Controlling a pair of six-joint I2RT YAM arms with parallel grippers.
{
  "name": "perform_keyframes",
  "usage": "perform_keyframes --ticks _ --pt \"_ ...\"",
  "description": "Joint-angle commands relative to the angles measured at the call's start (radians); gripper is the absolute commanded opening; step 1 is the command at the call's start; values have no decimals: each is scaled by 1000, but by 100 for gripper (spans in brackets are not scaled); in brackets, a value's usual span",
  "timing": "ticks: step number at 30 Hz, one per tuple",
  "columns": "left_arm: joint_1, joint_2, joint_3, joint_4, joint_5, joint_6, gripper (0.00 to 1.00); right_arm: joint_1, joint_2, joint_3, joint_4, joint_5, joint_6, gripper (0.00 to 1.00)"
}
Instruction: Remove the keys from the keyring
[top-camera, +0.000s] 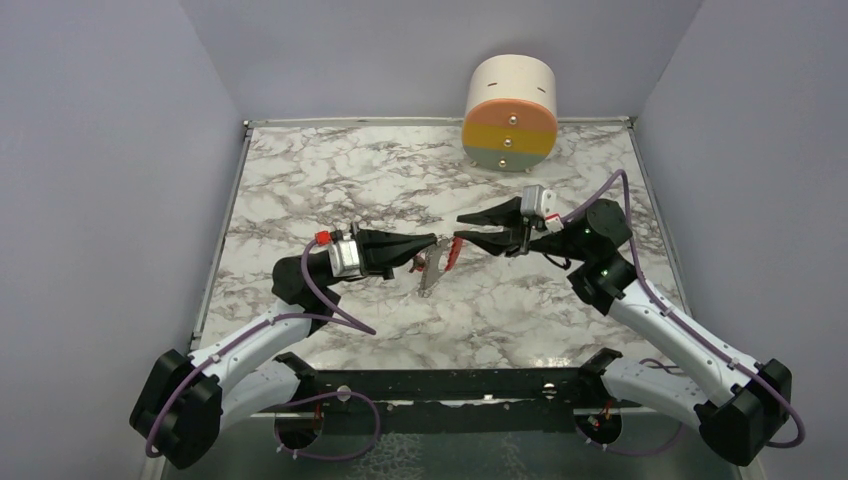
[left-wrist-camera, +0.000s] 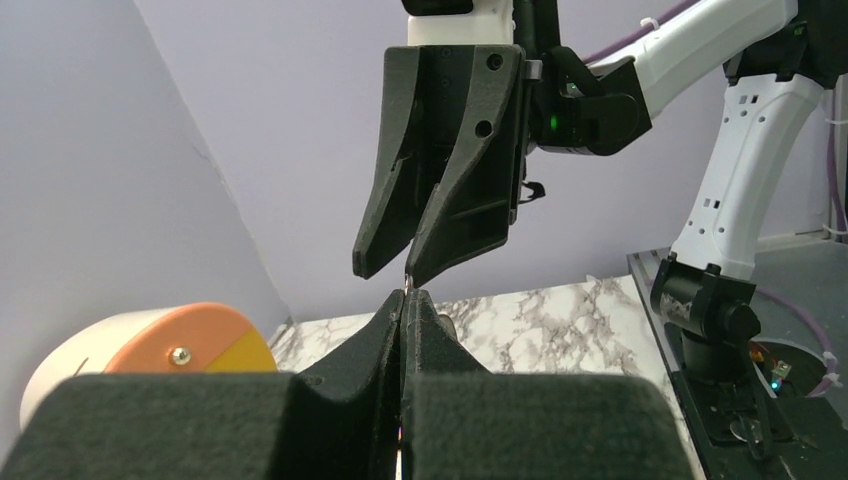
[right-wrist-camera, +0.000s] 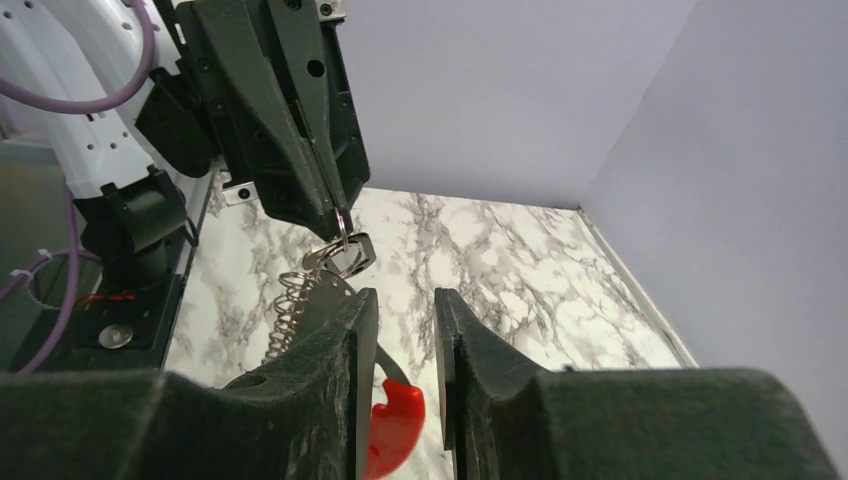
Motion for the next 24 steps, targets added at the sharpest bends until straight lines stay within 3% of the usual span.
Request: perform_keyframes --ticks 1,11,24 --pt "-3 -26 5 10 -27 18 0 13 8 13 -23 47 -20 29" --pt "-3 -19 16 2 -25 17 0 83 61 52 -102 67 -73 28" --pt "-3 -41 14 6 42 15 0 95 31 37 -60 140 -72 25"
